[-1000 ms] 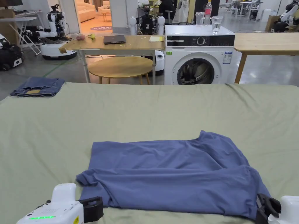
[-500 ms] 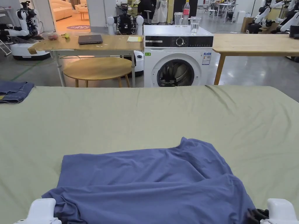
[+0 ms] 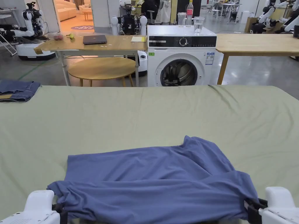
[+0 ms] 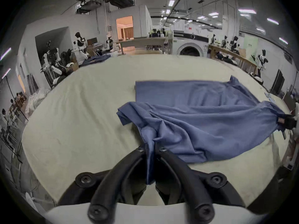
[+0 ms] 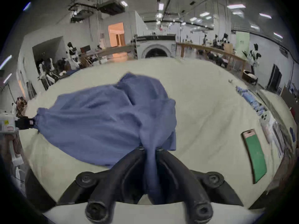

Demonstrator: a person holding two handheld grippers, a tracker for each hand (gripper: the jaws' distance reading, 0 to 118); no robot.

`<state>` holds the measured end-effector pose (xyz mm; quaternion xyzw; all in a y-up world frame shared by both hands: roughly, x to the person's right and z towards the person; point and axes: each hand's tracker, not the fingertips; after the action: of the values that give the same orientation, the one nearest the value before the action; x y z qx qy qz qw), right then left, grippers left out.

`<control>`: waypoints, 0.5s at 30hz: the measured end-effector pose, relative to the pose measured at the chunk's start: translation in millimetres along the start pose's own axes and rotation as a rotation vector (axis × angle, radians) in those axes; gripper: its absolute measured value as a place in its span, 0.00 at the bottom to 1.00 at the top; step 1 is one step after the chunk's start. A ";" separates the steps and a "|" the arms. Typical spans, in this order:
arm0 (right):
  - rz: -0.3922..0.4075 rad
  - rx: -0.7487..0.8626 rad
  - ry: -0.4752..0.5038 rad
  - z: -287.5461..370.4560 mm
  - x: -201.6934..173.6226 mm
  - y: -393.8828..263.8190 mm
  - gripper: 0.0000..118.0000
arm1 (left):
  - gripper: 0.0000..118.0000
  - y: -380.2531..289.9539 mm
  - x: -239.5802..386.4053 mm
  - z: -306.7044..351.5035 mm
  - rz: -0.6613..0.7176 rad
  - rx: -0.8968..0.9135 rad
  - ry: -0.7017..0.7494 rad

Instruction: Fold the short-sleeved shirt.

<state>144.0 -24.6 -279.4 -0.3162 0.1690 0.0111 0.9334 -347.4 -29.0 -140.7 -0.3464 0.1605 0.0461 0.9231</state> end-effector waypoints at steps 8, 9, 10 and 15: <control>0.082 -0.009 -0.024 89.8 -10.3 -8.9 0.02 | 0.02 -16.6 -30.4 73.5 0.006 -0.001 -0.045; 0.080 -0.045 -0.024 89.3 -8.9 -20.4 0.02 | 0.02 -26.7 -29.2 77.6 0.015 -0.041 -0.057; 0.064 -0.082 -0.020 85.5 -7.3 -32.3 0.02 | 0.02 -40.3 -29.7 73.4 0.026 -0.080 -0.063; -0.022 -0.184 -0.045 51.3 -3.1 -95.9 0.14 | 0.02 -92.7 -33.5 54.1 0.177 -0.156 -0.097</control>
<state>169.1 -70.5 -184.1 -0.4023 0.1427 0.0235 0.9040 -346.6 -62.8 -33.4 -0.3989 0.1413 0.1564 0.8924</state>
